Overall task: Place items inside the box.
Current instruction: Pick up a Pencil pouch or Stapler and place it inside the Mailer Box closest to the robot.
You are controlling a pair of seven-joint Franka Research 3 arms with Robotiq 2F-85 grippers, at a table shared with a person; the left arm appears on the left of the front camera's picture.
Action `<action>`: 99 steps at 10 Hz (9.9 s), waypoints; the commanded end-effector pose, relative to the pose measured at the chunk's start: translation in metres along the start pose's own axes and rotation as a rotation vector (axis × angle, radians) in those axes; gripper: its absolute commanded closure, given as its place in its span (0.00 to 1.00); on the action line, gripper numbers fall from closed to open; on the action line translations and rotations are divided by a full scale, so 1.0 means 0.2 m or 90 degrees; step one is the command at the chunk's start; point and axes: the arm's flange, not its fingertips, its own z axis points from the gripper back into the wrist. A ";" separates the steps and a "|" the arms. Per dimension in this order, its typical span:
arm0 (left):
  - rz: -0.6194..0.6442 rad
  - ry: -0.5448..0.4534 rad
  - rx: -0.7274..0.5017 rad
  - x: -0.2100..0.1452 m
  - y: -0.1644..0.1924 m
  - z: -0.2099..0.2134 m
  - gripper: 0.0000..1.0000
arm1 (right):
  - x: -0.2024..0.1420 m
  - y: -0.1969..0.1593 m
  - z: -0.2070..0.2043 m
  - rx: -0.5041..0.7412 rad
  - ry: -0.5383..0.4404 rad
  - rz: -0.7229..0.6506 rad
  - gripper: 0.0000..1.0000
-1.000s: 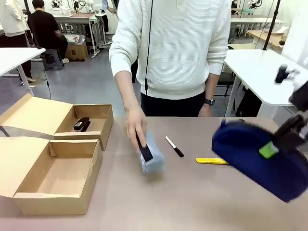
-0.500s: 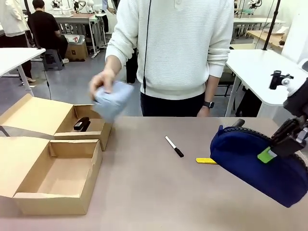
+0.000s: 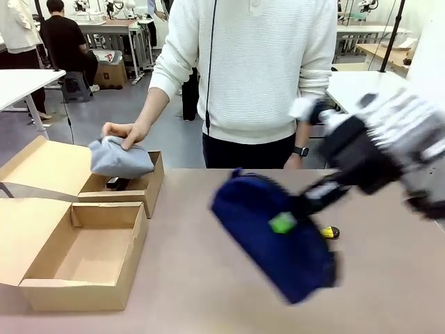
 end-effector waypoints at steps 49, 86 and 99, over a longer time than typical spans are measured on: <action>-0.017 0.002 -0.006 0.00 -0.01 0.01 0.00 | 1.00 0.43 -1.83 -0.066 -0.017 -0.531 0.92; -0.017 0.002 -0.006 0.00 -0.01 0.01 0.00 | -0.89 -1.31 0.59 0.561 -0.086 -0.583 0.00; -0.017 0.002 -0.006 0.00 -0.01 0.01 0.00 | -0.71 -1.44 0.94 0.569 -0.090 -0.604 0.00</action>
